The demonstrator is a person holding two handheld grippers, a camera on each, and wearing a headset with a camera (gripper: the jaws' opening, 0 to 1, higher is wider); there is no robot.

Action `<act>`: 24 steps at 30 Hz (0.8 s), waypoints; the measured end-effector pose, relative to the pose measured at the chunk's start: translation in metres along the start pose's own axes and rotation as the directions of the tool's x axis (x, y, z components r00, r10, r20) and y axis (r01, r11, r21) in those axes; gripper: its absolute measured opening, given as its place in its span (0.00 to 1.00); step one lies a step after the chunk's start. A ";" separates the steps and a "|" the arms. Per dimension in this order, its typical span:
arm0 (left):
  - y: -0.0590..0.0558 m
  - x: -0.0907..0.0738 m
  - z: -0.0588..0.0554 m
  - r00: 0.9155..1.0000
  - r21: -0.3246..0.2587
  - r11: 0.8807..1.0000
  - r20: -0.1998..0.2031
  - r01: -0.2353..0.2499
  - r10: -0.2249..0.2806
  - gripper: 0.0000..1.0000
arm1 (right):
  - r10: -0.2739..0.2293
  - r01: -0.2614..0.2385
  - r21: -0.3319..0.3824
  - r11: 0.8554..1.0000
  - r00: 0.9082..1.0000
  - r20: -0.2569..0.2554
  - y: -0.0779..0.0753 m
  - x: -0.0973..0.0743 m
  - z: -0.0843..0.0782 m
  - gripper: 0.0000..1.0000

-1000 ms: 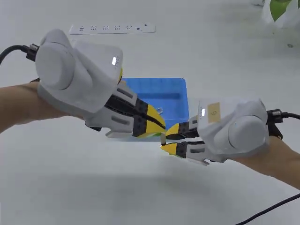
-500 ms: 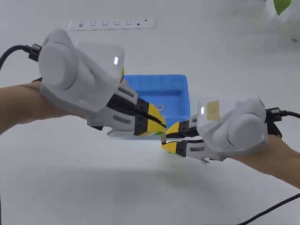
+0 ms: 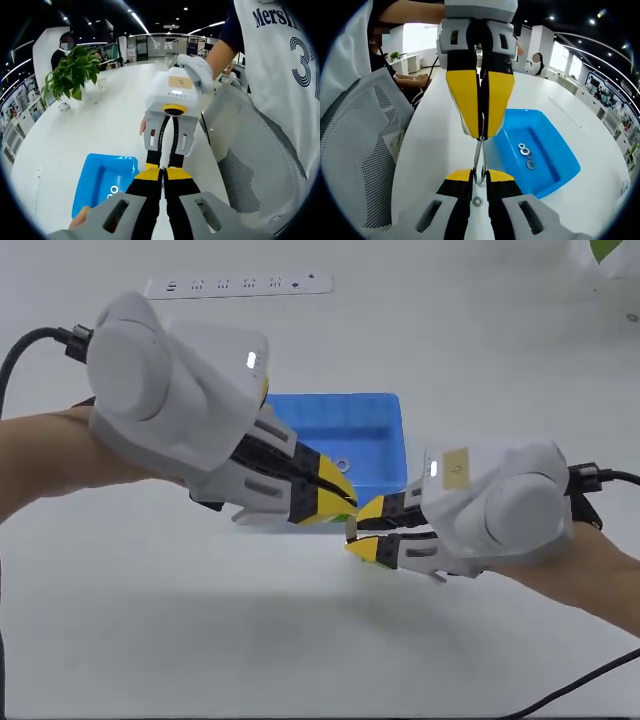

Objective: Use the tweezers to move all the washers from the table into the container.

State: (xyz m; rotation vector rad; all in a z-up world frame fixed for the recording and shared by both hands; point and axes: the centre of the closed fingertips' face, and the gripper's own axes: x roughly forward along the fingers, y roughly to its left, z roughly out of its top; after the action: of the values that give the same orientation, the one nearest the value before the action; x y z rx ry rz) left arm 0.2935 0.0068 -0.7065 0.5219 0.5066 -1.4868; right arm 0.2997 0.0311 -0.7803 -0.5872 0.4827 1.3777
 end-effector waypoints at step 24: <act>-0.003 -0.006 0.003 1.000 0.026 1.000 -0.024 0.007 -0.006 0.05 | 0.010 -0.010 0.004 1.000 1.000 -0.001 0.001 -0.002 0.007 0.10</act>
State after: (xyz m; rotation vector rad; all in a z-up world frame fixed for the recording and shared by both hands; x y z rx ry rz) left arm 0.2907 0.0099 -0.7004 0.5596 0.5089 -1.4961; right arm 0.2981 0.0343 -0.7733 -0.5828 0.4899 1.3855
